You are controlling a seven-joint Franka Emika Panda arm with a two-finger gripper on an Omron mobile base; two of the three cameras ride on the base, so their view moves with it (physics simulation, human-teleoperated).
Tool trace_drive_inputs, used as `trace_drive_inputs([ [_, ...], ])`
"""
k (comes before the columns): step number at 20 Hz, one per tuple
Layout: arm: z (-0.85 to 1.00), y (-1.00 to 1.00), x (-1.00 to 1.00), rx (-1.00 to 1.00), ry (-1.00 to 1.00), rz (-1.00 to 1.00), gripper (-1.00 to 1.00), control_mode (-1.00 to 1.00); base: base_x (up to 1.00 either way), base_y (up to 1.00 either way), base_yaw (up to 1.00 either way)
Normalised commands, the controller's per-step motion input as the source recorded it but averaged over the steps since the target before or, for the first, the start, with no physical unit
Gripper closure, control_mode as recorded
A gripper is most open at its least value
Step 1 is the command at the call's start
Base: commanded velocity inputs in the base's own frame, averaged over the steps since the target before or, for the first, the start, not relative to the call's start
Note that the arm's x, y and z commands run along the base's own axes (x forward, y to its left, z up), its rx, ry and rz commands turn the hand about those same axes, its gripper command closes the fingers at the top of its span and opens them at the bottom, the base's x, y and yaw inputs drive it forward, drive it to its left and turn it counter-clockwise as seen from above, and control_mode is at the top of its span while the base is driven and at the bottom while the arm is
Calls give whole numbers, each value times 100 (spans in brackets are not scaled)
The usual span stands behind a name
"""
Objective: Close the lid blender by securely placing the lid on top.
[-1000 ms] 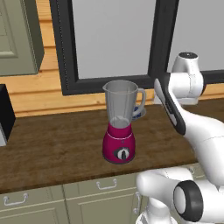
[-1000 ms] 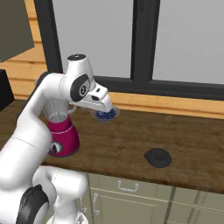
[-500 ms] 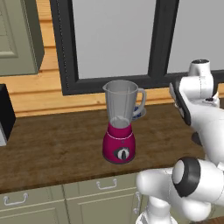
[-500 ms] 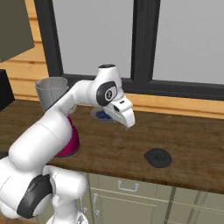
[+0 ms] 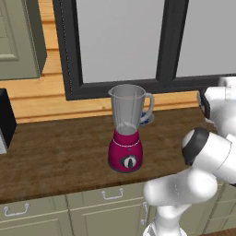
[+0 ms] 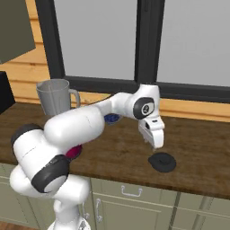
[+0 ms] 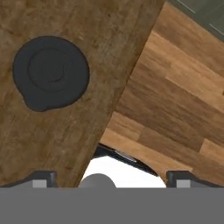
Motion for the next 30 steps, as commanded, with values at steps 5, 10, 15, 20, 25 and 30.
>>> trace_drive_inputs([
  [5, -20, -62, 0, 17, 10, -20, -100, -100, 0, 0, 0],
  [10, -47, -28, 0, 10, 0, -7, -100, -100, 0, 0, 0],
  [15, -30, -2, 9, 2, -3, 0, -100, -100, 0, 0, 0],
  [20, -19, 0, 16, 0, -11, 0, -100, -100, 0, 0, 0],
  [25, -23, 4, 47, 0, -16, 0, -100, -100, 0, 0, 0],
  [30, -41, 4, 47, -4, -12, 0, -100, -100, 0, 0, 0],
])
